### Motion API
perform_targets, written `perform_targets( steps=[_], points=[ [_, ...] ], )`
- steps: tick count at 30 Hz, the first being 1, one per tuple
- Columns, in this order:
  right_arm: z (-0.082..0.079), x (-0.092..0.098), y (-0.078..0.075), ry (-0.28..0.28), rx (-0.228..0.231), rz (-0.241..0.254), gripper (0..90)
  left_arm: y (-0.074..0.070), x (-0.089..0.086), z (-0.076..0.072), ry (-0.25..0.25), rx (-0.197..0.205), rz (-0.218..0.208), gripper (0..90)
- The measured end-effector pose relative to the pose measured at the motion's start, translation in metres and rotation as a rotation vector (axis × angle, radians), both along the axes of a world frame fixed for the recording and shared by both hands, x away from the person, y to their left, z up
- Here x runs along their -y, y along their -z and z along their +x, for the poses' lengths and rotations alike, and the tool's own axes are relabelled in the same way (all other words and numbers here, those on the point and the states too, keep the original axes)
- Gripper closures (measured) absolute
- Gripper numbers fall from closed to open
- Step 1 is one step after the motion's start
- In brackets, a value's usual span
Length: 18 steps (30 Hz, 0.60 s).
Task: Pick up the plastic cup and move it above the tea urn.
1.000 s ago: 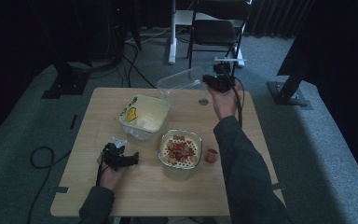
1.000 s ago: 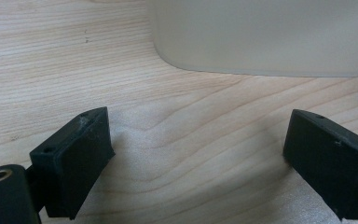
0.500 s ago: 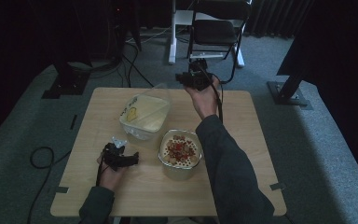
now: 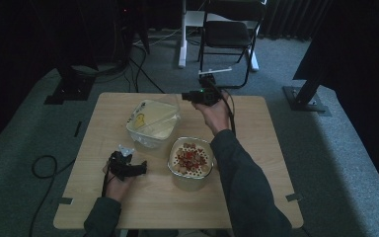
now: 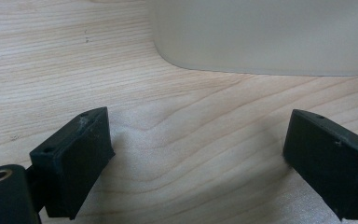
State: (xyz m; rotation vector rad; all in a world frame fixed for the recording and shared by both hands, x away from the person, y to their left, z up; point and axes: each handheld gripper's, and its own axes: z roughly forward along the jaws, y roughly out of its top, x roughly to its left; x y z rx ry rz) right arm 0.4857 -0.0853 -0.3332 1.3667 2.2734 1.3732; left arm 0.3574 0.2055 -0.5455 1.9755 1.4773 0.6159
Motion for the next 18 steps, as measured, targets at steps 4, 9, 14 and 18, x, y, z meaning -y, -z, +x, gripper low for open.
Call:
perform_targets(
  steps=[4,9,14,18],
  points=[
    [0.002,-0.025,0.015,-0.031,-0.029,-0.053,63.0,0.000,0.000,0.000,0.000,0.000,-0.001,8.0],
    [0.005,-0.036,0.019,0.018,-0.032,-0.122,81.9,0.000,0.000,0.000,0.001,0.000,0.000,8.1],
    [0.003,-0.027,0.005,0.083,0.038,-0.140,87.0,0.000,0.000,0.000,0.000,0.001,-0.002,8.0],
    [0.000,-0.020,-0.006,0.132,0.092,-0.145,87.1,0.000,0.000,0.000,0.000,0.001,0.000,8.0]
  ],
)
